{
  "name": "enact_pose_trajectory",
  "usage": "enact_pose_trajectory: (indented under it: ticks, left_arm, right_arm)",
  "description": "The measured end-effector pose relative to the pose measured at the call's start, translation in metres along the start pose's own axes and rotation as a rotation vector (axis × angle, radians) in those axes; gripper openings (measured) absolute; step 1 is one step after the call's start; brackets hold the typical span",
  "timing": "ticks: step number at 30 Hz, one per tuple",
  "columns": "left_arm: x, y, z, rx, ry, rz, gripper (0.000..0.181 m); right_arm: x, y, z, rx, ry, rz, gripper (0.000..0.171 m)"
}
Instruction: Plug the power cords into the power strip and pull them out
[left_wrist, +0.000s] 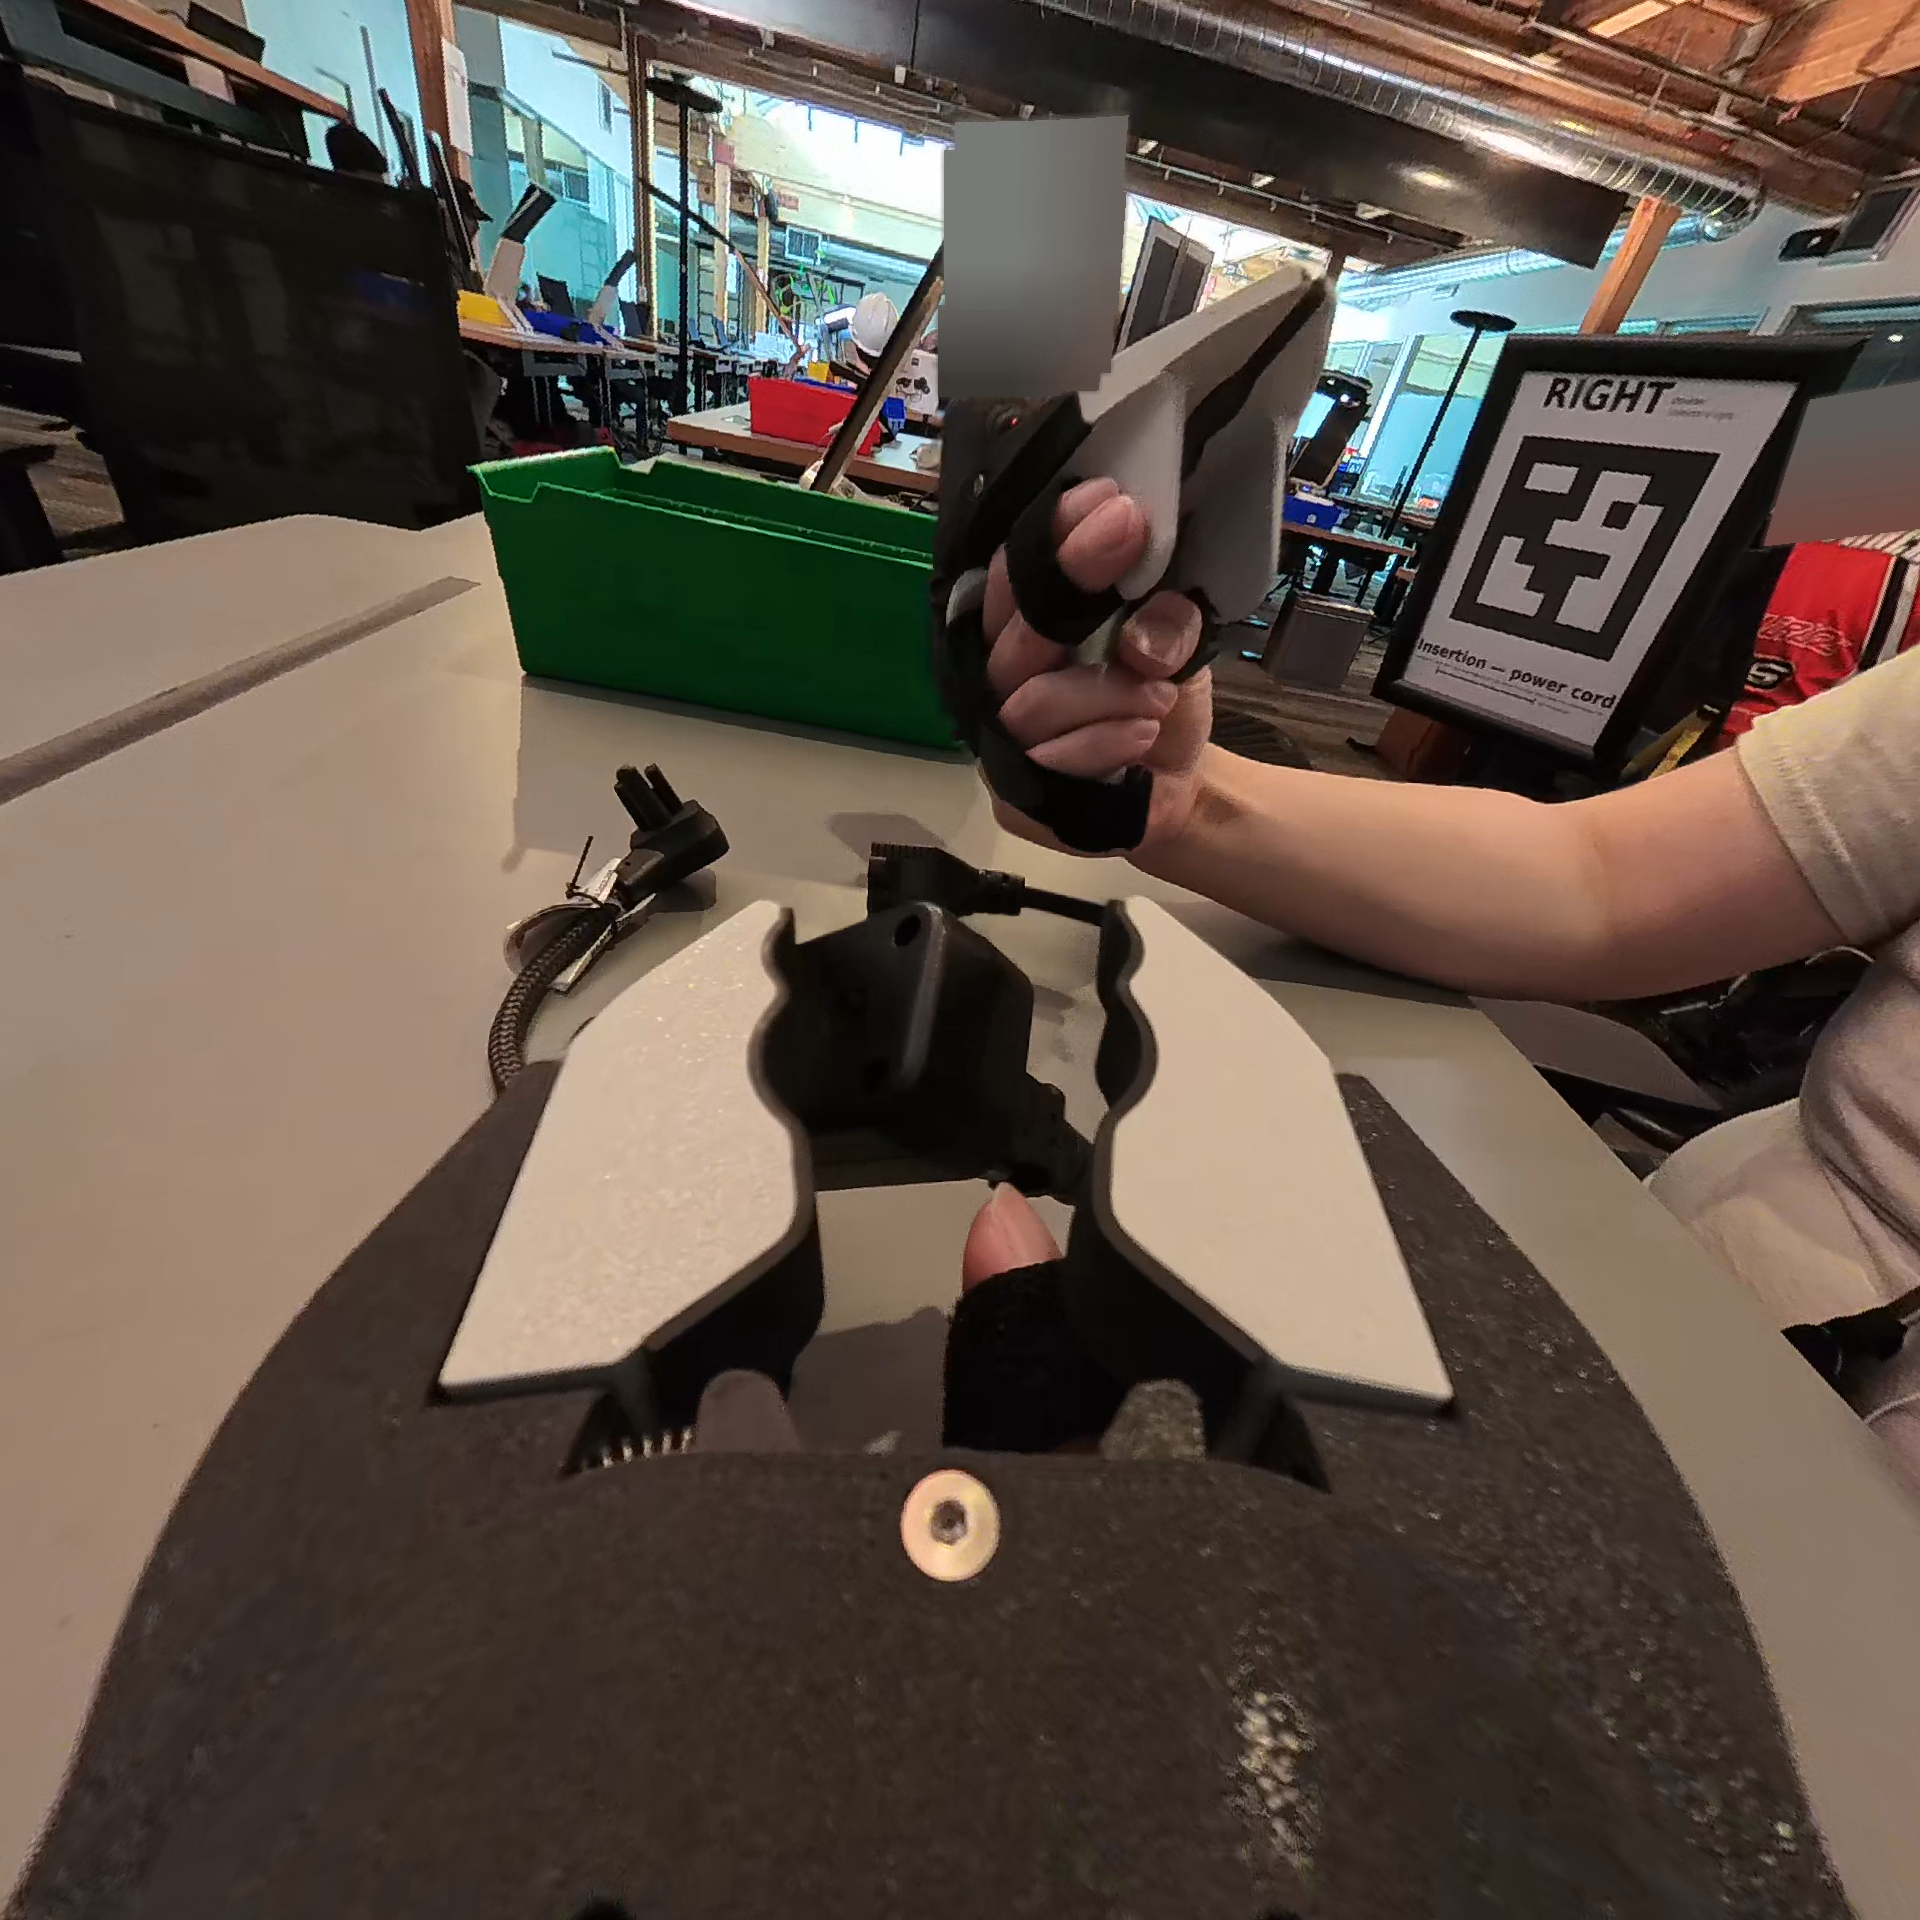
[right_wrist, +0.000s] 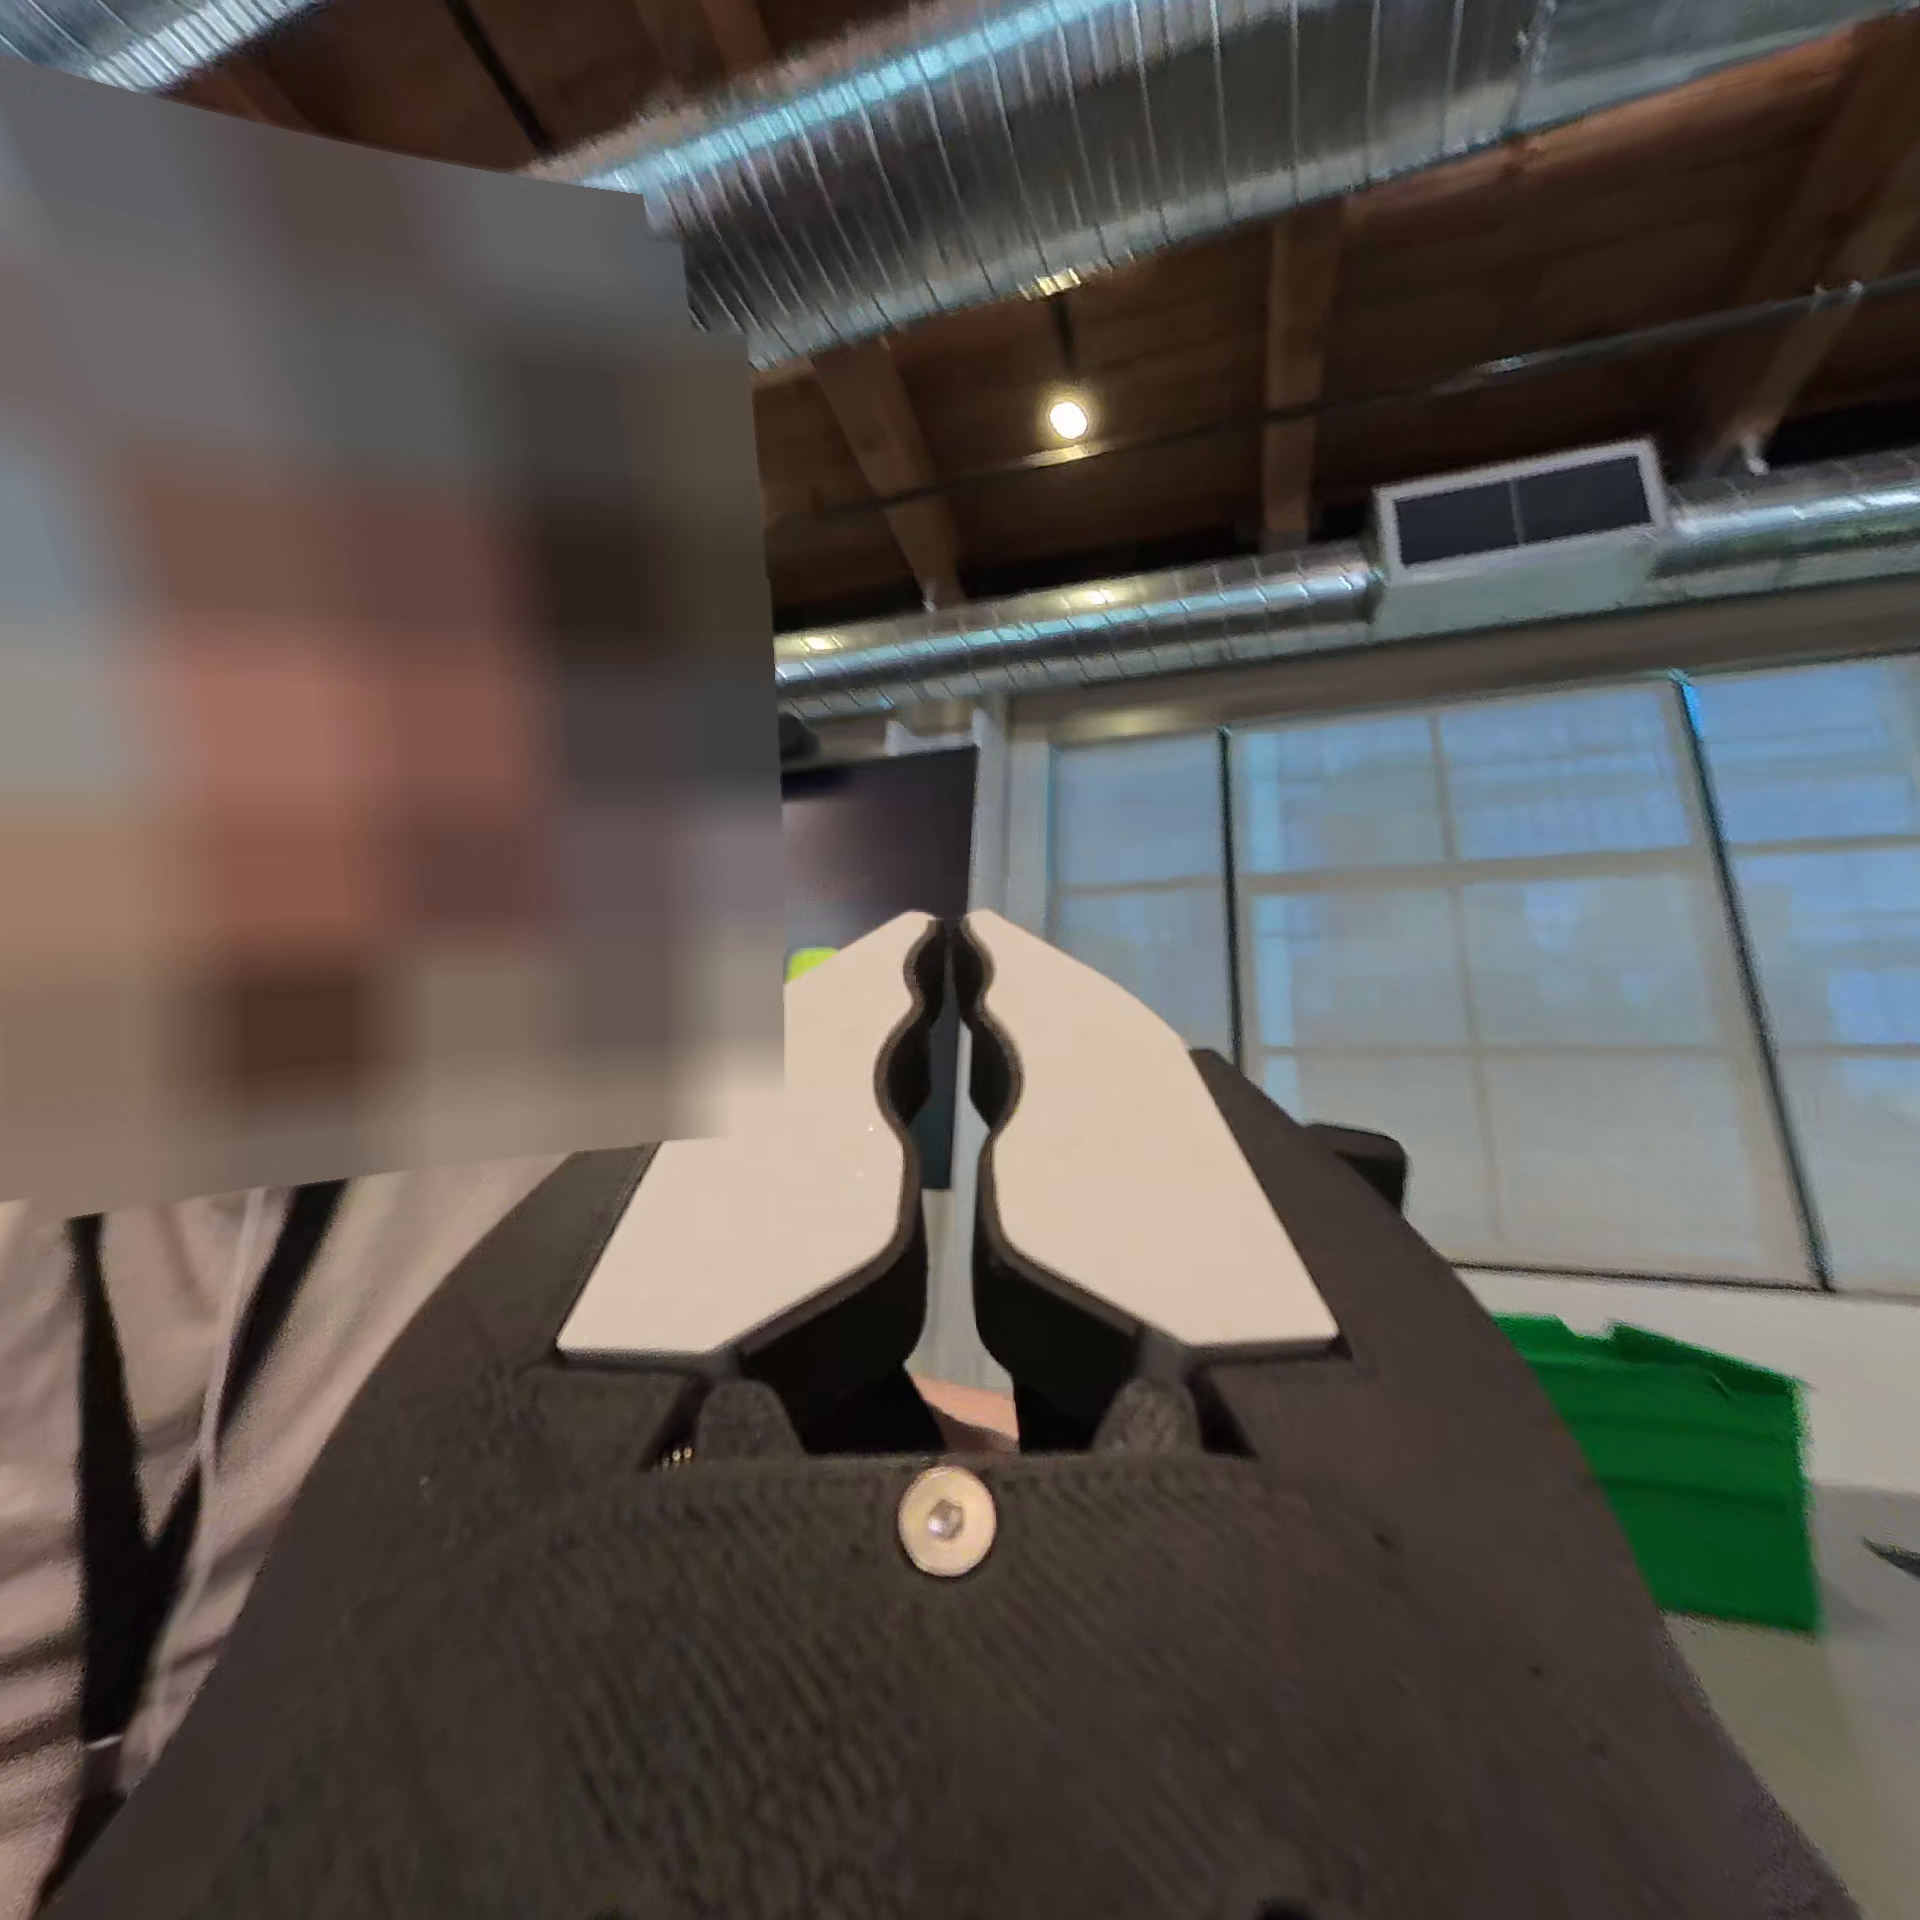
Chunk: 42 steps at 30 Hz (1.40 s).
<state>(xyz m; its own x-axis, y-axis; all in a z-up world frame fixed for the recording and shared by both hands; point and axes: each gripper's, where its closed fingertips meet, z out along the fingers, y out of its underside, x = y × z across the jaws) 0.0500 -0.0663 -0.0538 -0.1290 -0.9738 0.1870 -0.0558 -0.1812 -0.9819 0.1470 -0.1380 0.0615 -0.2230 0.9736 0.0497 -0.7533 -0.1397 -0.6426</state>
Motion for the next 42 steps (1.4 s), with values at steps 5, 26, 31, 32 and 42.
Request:
enact_pose_trajectory:
  ticks: [5,26,31,32,42]
  left_arm:
    - [0.0,0.002,0.002,-0.009,-0.004,-0.003,0.061]
    - [0.037,-0.077,0.009,0.358,0.172,-0.164,0.089]
    - [0.045,-0.072,0.025,0.259,0.108,-0.045,0.09]
    - [0.046,-0.07,0.026,0.241,0.096,-0.016,0.088]
    - [0.032,-0.049,0.048,0.106,-0.076,0.092,0.102]
  right_arm:
    - [0.011,0.004,0.004,-0.035,0.103,-0.077,0.029]
    - [0.051,0.056,-0.004,-0.719,0.477,-0.9,0.0]
    - [0.057,0.063,-0.006,-0.774,0.502,-0.923,0.002]
    - [0.058,0.064,-0.007,-0.78,0.509,-0.922,0.003]
    - [0.084,0.088,-0.019,-0.655,0.635,-0.253,0.035]
